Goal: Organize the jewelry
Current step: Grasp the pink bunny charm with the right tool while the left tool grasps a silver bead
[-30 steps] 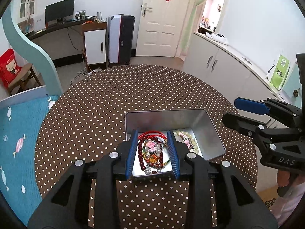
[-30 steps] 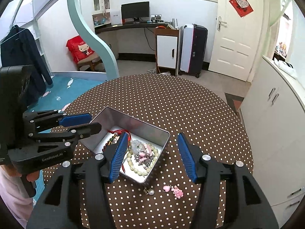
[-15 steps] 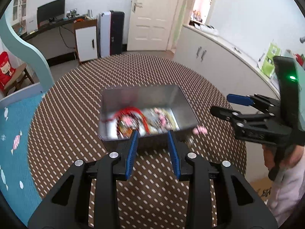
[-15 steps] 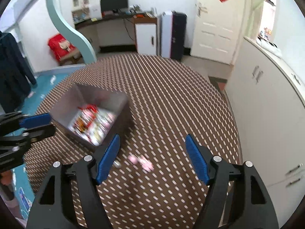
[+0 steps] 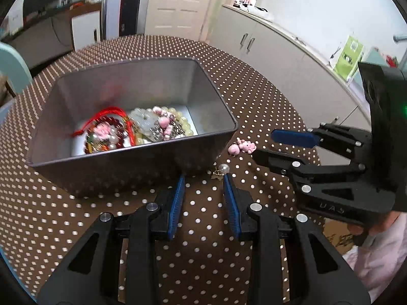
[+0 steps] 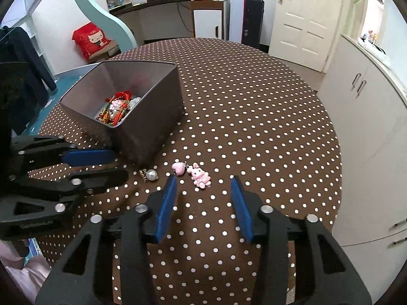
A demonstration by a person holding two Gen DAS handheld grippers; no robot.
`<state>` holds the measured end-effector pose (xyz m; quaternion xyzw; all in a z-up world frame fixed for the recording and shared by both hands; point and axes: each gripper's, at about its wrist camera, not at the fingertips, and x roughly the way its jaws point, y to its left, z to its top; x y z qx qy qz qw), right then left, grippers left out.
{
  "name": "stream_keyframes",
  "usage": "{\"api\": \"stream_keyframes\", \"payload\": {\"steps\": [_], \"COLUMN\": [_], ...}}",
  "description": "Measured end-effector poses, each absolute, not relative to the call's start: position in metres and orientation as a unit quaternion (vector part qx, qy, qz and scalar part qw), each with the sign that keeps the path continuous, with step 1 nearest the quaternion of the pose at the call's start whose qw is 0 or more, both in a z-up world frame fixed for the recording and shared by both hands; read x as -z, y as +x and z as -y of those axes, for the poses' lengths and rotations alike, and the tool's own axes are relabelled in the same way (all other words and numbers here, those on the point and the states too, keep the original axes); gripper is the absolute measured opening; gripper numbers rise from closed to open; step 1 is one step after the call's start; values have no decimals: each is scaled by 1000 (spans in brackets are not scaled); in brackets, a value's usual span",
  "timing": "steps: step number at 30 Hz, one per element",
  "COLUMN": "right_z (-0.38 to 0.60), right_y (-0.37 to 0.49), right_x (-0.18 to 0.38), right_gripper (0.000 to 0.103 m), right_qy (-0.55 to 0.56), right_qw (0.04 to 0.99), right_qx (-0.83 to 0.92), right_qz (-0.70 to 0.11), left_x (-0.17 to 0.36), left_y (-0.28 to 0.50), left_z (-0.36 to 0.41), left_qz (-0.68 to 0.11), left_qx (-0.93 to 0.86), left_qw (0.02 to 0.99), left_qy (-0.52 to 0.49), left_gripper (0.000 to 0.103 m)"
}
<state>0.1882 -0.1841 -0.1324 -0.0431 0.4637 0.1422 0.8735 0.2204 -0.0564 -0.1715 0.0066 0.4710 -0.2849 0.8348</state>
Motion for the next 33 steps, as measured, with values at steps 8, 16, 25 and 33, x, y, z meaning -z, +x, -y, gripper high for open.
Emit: {"api": "stream_keyframes", "payload": {"steps": [8,16,25,33], "right_z": [175,173,200,229], "right_y": [197,195,190,179], "right_x": [137,141,126,113], "right_gripper": [30,15,14,15], "right_qy": [-55,-73,-23,8], "right_qw": [867,868,879,890], "right_qx": [-158,-171,-166,-150], "right_qz": [-470,-460,-447,-430], "left_x": [173,169,174,188], "left_y": [236,226,219,225], "left_z": [62,70,82,106], "left_qz": [-471,-468,-461,-458], "left_qx": [281,300,298,272], "left_qw": [836,832,836,842], "left_qy": [4,9,25,89], "left_gripper": [32,54,54,30]}}
